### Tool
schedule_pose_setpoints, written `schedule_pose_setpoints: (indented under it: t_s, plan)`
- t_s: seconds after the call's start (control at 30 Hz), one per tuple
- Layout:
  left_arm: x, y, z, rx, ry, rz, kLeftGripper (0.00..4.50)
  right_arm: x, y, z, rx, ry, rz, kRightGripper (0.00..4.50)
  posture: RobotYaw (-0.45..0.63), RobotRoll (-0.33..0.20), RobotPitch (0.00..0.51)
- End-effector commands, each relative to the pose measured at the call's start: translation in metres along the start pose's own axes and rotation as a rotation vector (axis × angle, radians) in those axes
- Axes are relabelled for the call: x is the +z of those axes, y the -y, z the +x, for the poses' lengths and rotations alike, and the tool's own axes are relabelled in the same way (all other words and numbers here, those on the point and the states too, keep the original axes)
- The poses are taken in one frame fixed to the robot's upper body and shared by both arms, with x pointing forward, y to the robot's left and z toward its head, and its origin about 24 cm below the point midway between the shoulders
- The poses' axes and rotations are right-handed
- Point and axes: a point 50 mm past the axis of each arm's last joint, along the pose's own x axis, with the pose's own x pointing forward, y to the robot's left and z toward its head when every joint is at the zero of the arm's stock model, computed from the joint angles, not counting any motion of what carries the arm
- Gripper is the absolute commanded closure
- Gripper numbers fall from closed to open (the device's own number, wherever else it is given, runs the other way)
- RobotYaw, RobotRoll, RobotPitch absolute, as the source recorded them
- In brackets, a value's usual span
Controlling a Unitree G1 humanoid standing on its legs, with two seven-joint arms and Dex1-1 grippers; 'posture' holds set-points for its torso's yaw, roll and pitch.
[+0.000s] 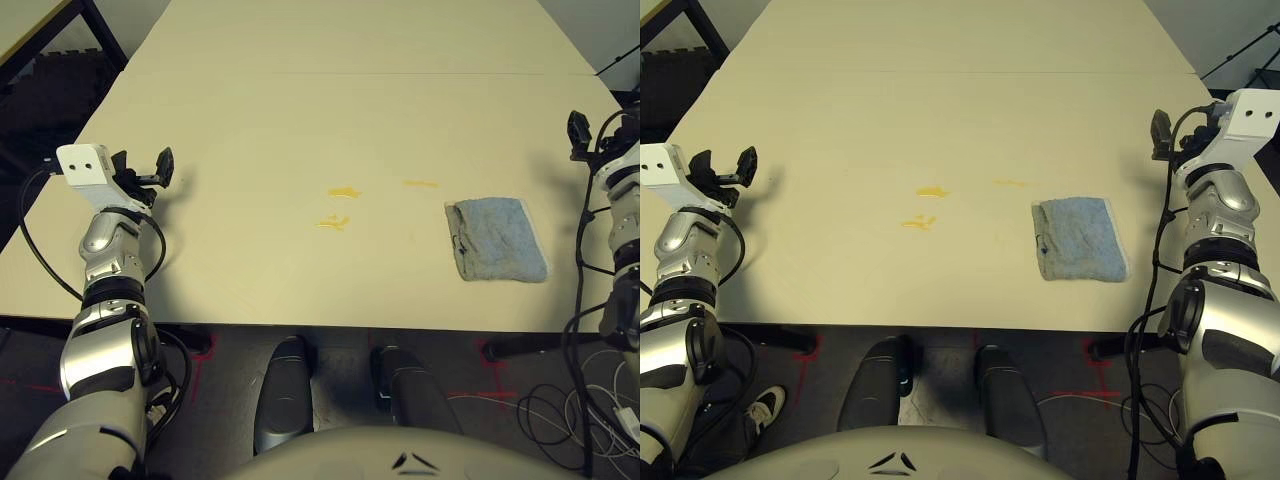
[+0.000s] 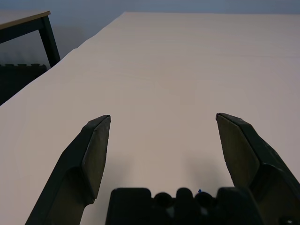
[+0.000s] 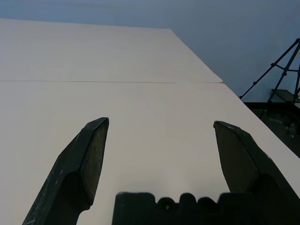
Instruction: Wipe the water off the table with a rag.
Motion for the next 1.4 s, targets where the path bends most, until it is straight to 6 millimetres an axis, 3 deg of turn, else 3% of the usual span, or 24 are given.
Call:
schedule_pose_setpoints:
  t_s: [0.03,0.57,0.83,1.13,1.4]
  plan:
    - [0.000,-0.002,-0.002,-0.005,0.008,0.007,0.00,-0.003,0.003,-0.003,-0.010,0.005,0.007,0.03,0.24,0.000,0.149]
    - [0.006,0.011,0.005,-0.127,0.042,-0.037,0.00,-0.007,0.004,-0.005,-0.021,-0.011,0.005,0.03,0.22,0.000,0.150]
    - [0.011,0.039,-0.005,-0.519,0.071,-0.122,0.00,-0.008,0.004,-0.006,-0.027,-0.019,0.000,0.03,0.23,0.000,0.150]
    - [0.014,0.068,-0.043,-0.975,-0.033,-0.099,0.00,-0.011,0.004,-0.006,-0.030,-0.030,0.003,0.03,0.24,0.000,0.145]
    - [0.011,0.075,-0.055,-1.150,-0.077,0.023,0.00,-0.013,0.003,-0.007,0.083,-0.097,0.070,0.03,0.23,0.000,0.142]
